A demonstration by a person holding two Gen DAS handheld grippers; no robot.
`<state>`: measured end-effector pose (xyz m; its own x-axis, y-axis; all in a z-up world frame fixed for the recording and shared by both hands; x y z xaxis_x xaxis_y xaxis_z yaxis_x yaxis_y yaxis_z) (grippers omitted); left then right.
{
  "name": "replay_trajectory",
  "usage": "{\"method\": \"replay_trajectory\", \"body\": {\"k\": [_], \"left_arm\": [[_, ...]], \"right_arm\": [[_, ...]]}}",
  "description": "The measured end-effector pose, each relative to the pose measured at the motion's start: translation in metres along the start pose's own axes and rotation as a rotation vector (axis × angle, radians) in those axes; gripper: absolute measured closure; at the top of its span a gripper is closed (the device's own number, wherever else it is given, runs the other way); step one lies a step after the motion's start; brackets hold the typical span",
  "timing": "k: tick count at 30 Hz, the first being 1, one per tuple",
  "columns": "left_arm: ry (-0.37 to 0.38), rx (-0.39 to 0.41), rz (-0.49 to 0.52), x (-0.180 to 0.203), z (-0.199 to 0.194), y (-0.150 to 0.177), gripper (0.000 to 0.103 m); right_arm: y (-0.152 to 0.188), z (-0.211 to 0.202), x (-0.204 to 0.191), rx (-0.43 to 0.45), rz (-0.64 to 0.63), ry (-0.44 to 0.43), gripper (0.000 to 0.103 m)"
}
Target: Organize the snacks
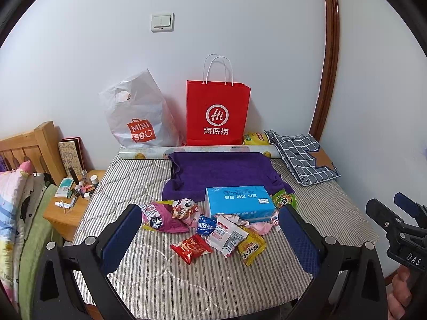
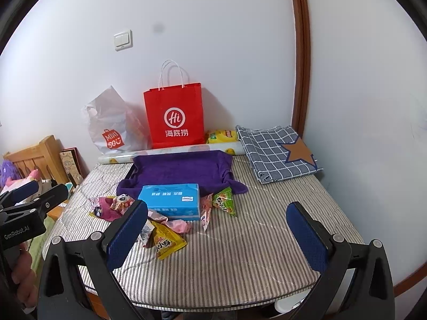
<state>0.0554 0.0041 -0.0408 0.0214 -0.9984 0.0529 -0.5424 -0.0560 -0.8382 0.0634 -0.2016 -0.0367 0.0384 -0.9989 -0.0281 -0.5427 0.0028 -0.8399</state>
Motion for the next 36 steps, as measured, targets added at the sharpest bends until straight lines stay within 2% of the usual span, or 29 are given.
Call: {"method": "replay_trajectory", "body": {"k": [36], "left_arm": [[-0.003, 0.005, 0.006, -0.0027, -0.0035, 0.0003, 0.000]], "right_arm": [[0.0041, -0.0049, -0.0057, 0.006, 0.005, -0.022, 0.000]]}}
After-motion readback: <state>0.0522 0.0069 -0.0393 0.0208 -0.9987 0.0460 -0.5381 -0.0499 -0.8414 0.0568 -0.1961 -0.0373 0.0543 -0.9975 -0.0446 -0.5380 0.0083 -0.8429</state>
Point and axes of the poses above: each gripper's, at about its wrist camera, not at the fingertips, and z roughly the way its jaws point, x to its right, y to its underside, the point moved 7 cm from there along z, roughly the way its jaws point, and after that the axes turned 1 degree about x, right-handed, at the moved point
